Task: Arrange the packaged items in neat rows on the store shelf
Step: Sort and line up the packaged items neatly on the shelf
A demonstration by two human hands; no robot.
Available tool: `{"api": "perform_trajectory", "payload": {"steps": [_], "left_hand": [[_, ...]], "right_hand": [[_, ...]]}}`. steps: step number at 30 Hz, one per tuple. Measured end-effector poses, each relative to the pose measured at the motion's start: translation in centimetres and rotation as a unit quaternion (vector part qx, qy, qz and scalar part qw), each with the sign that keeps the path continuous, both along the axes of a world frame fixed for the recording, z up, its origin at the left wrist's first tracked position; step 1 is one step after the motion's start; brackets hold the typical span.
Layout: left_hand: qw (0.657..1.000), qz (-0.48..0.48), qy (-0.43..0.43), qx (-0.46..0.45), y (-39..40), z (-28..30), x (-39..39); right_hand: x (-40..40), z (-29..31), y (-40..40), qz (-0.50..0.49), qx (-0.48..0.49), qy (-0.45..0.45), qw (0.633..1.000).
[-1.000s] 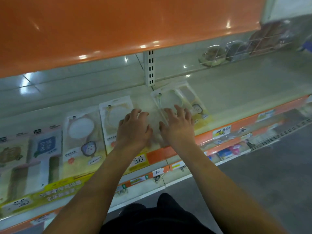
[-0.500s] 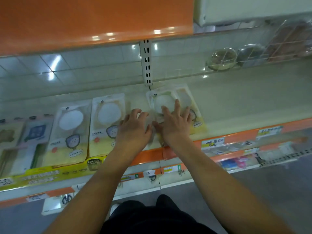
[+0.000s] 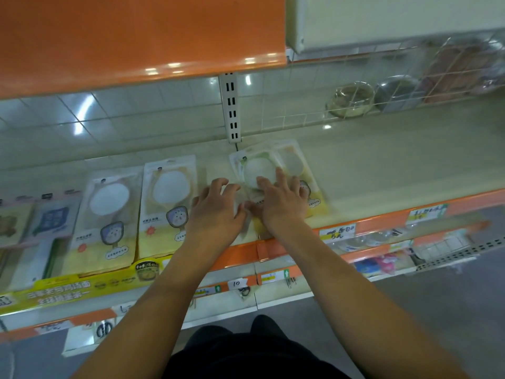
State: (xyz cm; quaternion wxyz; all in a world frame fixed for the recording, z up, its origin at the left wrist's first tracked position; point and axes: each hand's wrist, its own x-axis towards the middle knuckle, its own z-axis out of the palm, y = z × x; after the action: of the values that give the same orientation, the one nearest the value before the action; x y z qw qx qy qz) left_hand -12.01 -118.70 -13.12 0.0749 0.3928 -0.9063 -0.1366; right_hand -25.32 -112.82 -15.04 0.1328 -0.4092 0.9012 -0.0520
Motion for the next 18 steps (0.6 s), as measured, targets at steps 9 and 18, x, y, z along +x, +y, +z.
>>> {"api": "perform_trajectory", "payload": {"steps": [9, 18], "left_hand": [[1.000, 0.008, 0.010, -0.007, 0.0, 0.2, 0.7], [0.999, 0.016, 0.024, -0.027, 0.7, 0.3, 1.4]], "right_hand": [[-0.4, 0.8, 0.6, 0.037, -0.027, 0.031, 0.998], [1.1, 0.2, 1.2, 0.039, -0.087, 0.012, 0.995]]}}
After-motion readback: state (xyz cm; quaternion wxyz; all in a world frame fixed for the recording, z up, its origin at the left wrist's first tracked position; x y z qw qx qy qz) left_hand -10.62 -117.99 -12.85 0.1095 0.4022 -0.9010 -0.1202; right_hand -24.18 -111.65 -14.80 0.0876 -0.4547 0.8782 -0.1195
